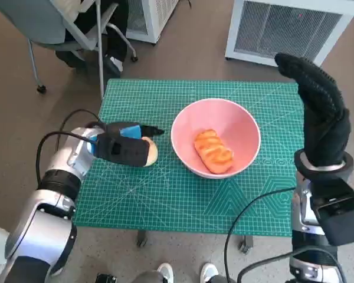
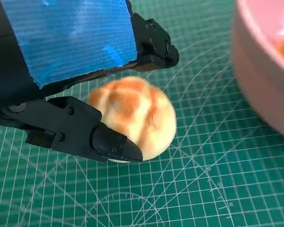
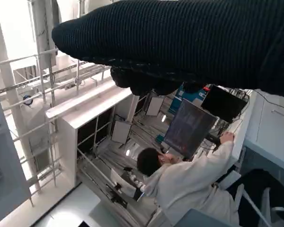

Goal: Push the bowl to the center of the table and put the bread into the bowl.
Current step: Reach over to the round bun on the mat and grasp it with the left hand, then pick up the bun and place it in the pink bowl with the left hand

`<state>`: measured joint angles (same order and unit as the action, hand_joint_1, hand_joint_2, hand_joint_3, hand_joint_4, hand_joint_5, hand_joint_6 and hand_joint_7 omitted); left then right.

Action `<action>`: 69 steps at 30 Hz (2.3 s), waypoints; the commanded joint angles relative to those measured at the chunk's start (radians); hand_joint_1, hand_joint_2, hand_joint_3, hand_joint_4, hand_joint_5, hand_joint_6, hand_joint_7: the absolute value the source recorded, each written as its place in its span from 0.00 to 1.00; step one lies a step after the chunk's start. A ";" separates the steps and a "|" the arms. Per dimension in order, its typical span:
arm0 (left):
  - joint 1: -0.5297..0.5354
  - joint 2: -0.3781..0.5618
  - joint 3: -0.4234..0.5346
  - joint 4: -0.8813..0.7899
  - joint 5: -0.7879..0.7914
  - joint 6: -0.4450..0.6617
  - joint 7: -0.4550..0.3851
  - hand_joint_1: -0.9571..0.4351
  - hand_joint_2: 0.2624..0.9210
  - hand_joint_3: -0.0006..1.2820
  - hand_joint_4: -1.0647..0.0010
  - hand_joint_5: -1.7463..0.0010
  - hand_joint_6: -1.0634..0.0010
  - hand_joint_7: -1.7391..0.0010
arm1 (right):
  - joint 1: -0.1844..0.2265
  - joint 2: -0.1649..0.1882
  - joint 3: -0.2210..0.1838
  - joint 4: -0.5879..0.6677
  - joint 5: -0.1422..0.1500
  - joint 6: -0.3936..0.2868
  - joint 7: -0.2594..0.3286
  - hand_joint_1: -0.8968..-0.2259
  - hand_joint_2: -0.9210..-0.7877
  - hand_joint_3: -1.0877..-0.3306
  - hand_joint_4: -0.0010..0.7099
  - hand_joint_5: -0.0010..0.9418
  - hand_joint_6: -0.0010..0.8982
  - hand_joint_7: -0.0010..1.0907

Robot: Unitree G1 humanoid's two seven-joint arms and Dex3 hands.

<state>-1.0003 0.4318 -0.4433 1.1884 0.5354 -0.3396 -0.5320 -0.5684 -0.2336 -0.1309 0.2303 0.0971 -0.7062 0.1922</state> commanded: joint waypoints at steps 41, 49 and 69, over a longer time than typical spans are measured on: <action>-0.053 0.082 0.213 -0.425 -0.201 -0.070 0.006 0.69 1.00 0.09 0.42 0.29 0.44 0.31 | 0.023 0.008 0.011 0.006 -0.011 0.003 -0.004 0.51 0.00 0.47 0.42 0.00 0.02 0.63; -0.021 0.016 0.219 -0.579 -0.219 -0.113 0.062 0.69 1.00 0.07 0.39 0.31 0.42 0.32 | 0.020 0.014 0.016 0.007 -0.024 0.006 -0.015 0.51 0.00 0.47 0.42 0.00 0.02 0.63; -0.065 -0.099 0.063 -0.445 -0.065 -0.157 0.085 0.45 1.00 0.04 0.84 0.99 0.71 0.94 | 0.046 0.020 0.024 -0.049 -0.017 0.039 -0.014 0.50 0.00 0.49 0.43 0.01 0.02 0.64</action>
<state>-1.0439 0.3406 -0.3649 0.7217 0.4408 -0.4961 -0.4822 -0.5556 -0.2144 -0.1088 0.1887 0.0753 -0.6837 0.1748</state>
